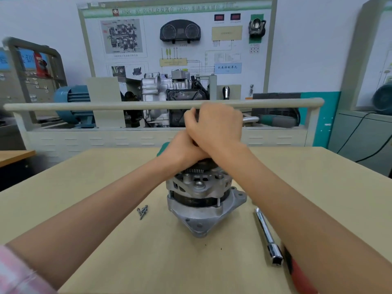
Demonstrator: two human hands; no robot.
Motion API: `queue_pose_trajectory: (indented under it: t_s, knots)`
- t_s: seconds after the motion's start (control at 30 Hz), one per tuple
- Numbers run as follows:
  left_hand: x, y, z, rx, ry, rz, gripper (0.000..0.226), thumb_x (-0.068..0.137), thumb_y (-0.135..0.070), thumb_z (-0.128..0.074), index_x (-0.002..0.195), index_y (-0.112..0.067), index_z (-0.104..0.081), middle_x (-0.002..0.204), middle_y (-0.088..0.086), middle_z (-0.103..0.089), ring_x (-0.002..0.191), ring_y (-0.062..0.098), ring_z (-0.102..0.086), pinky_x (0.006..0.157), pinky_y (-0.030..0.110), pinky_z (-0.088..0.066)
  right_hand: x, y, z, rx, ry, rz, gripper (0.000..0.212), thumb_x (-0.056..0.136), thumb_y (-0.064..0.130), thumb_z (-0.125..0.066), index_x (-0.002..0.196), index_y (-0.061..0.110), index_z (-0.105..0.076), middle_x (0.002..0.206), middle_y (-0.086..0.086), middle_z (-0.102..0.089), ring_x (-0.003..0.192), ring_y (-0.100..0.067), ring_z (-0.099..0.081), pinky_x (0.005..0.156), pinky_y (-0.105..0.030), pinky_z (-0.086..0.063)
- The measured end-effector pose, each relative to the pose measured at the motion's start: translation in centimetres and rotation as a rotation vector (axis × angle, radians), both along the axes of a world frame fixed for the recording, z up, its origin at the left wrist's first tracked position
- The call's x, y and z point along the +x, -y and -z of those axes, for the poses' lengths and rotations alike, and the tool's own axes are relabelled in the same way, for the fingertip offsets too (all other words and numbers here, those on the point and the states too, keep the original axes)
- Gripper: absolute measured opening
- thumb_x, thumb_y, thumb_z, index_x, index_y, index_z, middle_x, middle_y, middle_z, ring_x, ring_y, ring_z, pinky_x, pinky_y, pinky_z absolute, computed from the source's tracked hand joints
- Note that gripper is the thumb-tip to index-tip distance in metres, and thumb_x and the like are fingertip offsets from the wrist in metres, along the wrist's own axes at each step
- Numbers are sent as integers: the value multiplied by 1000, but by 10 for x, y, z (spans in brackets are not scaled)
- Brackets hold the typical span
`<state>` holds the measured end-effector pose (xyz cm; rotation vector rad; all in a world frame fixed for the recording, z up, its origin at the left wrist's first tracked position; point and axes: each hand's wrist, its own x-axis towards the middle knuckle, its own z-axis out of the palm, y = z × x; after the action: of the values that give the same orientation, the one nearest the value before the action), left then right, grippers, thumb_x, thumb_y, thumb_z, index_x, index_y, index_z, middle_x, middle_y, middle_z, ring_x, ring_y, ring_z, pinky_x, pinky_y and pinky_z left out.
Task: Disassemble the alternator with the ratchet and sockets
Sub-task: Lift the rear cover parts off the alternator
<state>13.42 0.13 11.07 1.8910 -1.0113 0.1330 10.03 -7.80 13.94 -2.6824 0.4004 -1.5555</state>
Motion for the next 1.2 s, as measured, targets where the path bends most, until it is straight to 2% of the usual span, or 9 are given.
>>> queue_pose_trajectory:
  t_s: [0.1,0.27,0.33,0.43,0.5,0.7,0.9,1.03,1.2]
  knots:
    - [2,-8,-2,62,-155,189,16,83,-12,-70,81,-27,-67,72,-14,-72,70,-4,-67,62,9,-49,-5,16,-2,113,69,-435,44,86,29,-44,45,15,-33,42,2,-32,46,-17,-33,47,-29,-23]
    - [5,-13,-5,43,-306,282,17,85,-7,-66,95,-20,-72,88,-2,-75,76,3,-70,65,11,-51,-6,22,-8,441,4,-923,47,86,19,-40,43,1,-48,34,4,-41,39,-9,-38,50,-20,-31]
    - [4,-12,-4,-21,-269,249,16,79,-2,-71,86,-16,-73,83,1,-75,72,3,-68,63,13,-52,-6,15,-6,249,12,-815,42,84,23,-41,49,1,-49,41,-3,-42,45,-18,-39,52,-27,-29]
    - [3,-7,-2,-125,-49,123,31,78,9,-68,86,-20,-60,79,-1,-66,67,-11,-60,61,11,-51,-4,-7,1,-146,-61,-120,45,91,36,-39,55,8,-40,50,-1,-31,48,-21,-33,51,-28,-21]
    - [2,-4,1,-170,-1,37,37,82,6,-62,82,-29,-49,74,-8,-58,58,-17,-53,53,6,-45,-2,-15,0,-149,-83,124,50,93,37,-36,52,10,-30,50,-1,-26,43,-15,-25,47,-24,-14]
    - [1,-5,3,-92,26,56,30,79,-8,-70,94,-30,-56,90,-8,-66,85,-5,-61,73,18,-51,-7,-4,-4,-297,-33,-93,46,93,37,-36,52,14,-33,49,3,-27,45,-16,-25,45,-25,-13]
    - [1,-15,-4,65,-226,242,14,86,-8,-65,90,-20,-72,78,-8,-74,73,2,-69,65,11,-50,-5,16,-5,183,65,-650,41,77,25,-40,53,-5,-56,48,-18,-51,51,-32,-47,52,-42,-39]
    - [-3,-12,-5,-17,-205,175,14,80,-2,-71,79,-16,-71,66,-11,-72,65,-2,-66,61,10,-49,-8,16,-2,-44,-16,-434,34,86,27,-44,56,9,-46,49,0,-41,53,-19,-40,51,-32,-27]
    - [-5,2,1,-80,-77,-130,17,71,-1,-74,65,-14,-65,71,7,-68,71,17,-60,73,32,-50,-1,8,-8,-261,-241,157,28,92,18,-42,64,13,-41,57,0,-30,48,-16,-31,43,-23,-17]
